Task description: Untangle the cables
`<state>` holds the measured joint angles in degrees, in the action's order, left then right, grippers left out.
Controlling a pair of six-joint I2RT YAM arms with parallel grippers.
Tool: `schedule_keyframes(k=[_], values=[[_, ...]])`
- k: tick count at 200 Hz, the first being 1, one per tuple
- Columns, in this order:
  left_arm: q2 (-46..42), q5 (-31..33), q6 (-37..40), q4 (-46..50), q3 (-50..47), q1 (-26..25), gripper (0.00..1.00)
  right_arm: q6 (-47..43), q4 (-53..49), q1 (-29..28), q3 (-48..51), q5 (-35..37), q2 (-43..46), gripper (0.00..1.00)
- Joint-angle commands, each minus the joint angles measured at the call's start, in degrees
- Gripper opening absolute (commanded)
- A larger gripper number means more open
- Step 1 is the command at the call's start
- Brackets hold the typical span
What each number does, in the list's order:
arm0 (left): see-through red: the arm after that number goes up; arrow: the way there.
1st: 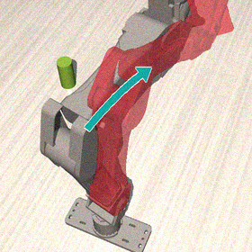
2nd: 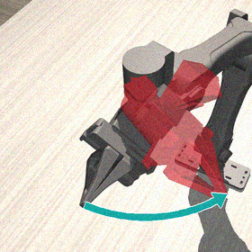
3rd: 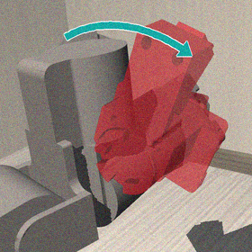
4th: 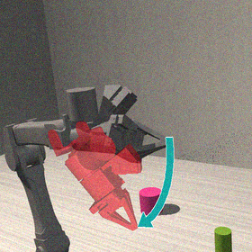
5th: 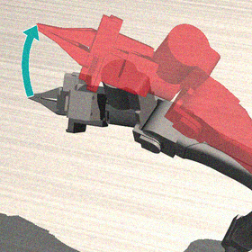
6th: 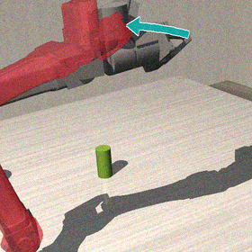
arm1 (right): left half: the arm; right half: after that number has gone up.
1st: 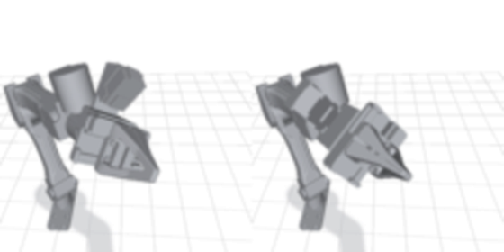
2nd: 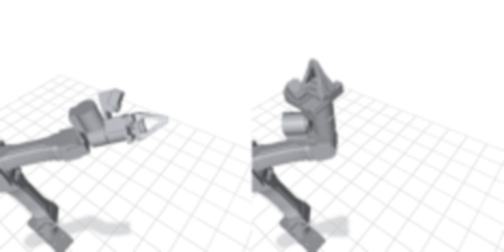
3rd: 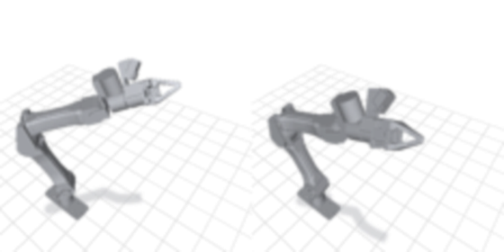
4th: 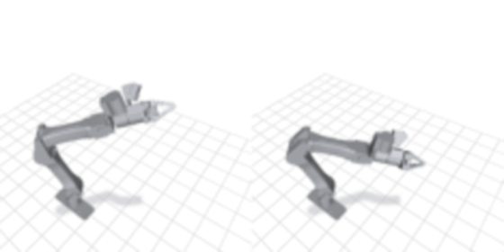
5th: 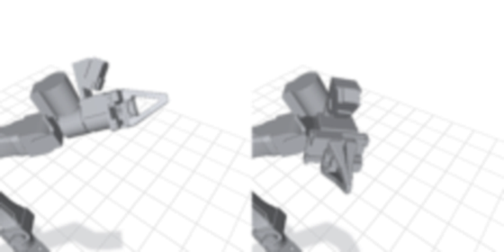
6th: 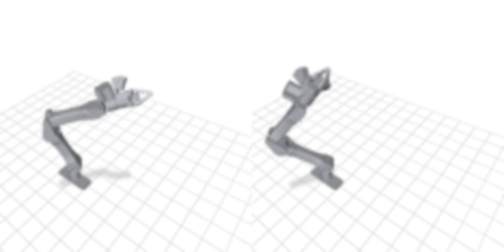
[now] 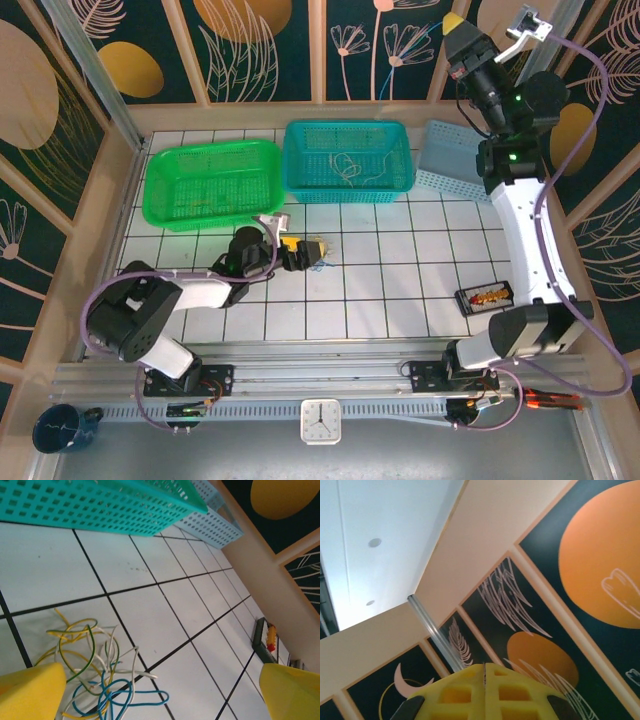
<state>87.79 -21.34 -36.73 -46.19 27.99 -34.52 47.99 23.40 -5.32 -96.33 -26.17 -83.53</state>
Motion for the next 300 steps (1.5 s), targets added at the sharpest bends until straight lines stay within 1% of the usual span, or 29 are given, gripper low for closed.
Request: schedule_keyframes(k=[1, 50, 77, 106, 137, 162, 201, 263, 300], values=[[-2.4, 0.9, -0.5, 3.5, 1.8, -0.2, 0.99, -2.6, 3.1, 1.2, -1.0, 2.7, -1.7, 0.0], [-5.4, 1.9, -1.2, 6.5, 4.1, -0.2, 0.99, -8.6, -0.5, 5.3, -8.9, 8.8, -8.7, 0.0], [-6.7, 2.2, -1.6, 7.9, 5.5, -0.2, 0.99, -11.8, -1.8, 6.9, -10.9, 14.3, -12.1, 0.0], [-7.7, 1.9, -2.2, 8.8, 7.2, -0.2, 0.99, -15.6, -2.4, 6.8, -10.4, 21.4, -14.9, 0.0], [-8.4, 1.0, -1.7, 11.5, 9.7, -0.1, 0.99, -18.4, 0.1, 6.1, -6.9, 26.8, -16.8, 0.0], [-8.1, -0.1, -1.1, 13.5, 11.3, 0.0, 0.99, -20.7, 1.8, 5.5, -6.1, 32.1, -18.1, 0.0], [-6.6, -1.8, -0.1, 15.5, 13.1, 0.5, 0.99, -24.4, 1.6, 5.8, -10.4, 35.2, -19.7, 0.0], [-3.8, -3.0, -1.3, 13.0, 13.2, 0.6, 0.99, -27.1, -2.6, 7.5, -21.6, 36.5, -22.9, 0.0], [-3.1, -3.3, -1.5, 12.4, 13.1, 0.8, 0.99, -27.4, -3.4, 8.1, -22.6, 37.9, -23.3, 0.0]])
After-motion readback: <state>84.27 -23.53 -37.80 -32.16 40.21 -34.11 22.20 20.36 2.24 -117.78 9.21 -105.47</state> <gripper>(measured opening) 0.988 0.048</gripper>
